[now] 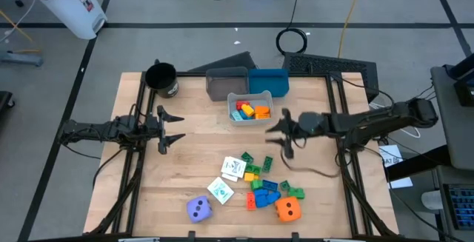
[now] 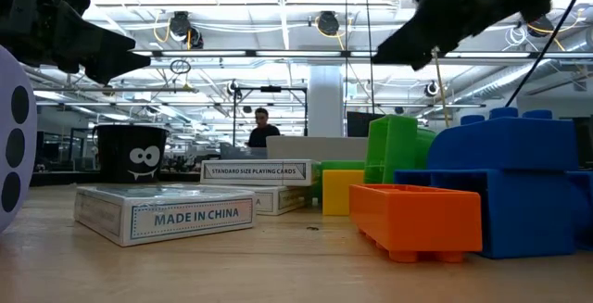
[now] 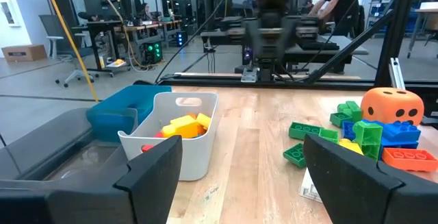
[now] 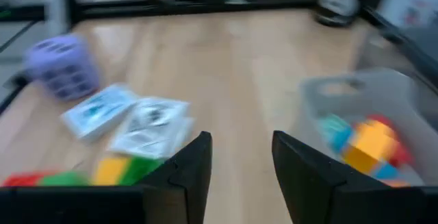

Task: Pick & Place Toys
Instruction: Put the green game piece into the gray bin

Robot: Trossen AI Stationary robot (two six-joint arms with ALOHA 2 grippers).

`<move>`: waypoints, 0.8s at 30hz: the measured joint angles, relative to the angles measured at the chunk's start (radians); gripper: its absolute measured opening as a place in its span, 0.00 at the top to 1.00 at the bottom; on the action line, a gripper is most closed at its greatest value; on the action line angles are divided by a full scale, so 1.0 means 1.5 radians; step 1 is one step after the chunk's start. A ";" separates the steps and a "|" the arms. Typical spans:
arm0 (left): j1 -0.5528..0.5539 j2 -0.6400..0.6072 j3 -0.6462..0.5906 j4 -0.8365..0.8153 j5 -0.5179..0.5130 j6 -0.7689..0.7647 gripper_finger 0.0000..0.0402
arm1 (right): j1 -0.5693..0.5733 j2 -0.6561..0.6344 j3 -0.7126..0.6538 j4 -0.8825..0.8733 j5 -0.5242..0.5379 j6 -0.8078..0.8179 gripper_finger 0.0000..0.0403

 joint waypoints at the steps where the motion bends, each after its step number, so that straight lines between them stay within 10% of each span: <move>1: 0.000 0.000 0.000 0.000 0.000 0.000 0.23 | 0.024 0.000 0.000 0.003 0.000 -0.010 0.60; 13: 0.000 0.000 0.000 0.000 0.000 0.000 0.23 | 0.241 0.024 0.000 -0.056 0.001 0.082 0.23; 24: 0.000 0.000 0.000 0.000 0.000 0.000 0.23 | 0.453 0.023 0.054 -0.362 0.125 0.345 0.25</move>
